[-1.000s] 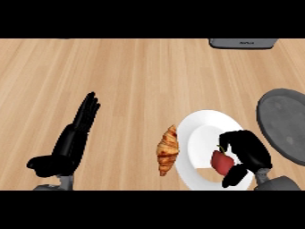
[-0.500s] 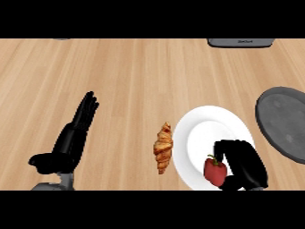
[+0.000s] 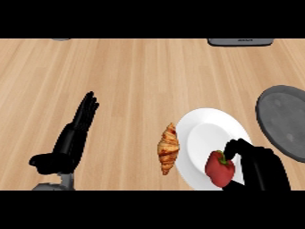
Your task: Pick the bell pepper from the plate and place it in the pan
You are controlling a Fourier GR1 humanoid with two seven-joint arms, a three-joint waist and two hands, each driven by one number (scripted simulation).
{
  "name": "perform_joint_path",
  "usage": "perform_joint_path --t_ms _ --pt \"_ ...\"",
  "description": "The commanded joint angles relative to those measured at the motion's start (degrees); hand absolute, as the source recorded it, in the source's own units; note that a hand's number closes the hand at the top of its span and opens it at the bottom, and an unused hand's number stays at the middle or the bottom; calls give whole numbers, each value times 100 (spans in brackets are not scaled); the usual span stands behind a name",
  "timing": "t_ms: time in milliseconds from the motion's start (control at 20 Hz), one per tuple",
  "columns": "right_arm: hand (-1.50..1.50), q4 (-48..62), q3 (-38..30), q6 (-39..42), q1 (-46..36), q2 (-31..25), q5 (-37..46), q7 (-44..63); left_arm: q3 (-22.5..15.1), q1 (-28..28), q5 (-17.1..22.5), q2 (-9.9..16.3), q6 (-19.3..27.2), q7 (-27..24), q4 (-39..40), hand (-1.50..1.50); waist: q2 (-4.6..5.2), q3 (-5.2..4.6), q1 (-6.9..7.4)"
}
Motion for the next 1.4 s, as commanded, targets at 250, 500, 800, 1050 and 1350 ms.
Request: perform_joint_path --t_ms 250,500,800,1050,1350 --pt "150 -1381 -697 -215 225 357 -531 534 172 4 131 137 -247 -6 -38 0 24 9 50" --pt "150 -218 -1622 -822 -238 520 -1382 133 -51 178 -92 -138 -100 -257 84 0 37 13 99" --pt "150 982 -3073 -1425 -546 -117 -2310 -1154 93 -134 -61 -99 -153 13 121 0 38 14 75" --pt "150 2723 -3670 -2396 -1258 -450 -1924 -1912 142 -323 -31 -114 -143 171 82 0 65 20 147" --pt "150 4303 -4573 -3068 -2079 -830 -3139 -3215 -25 -38 -105 -210 -121 193 -177 0 50 21 152"
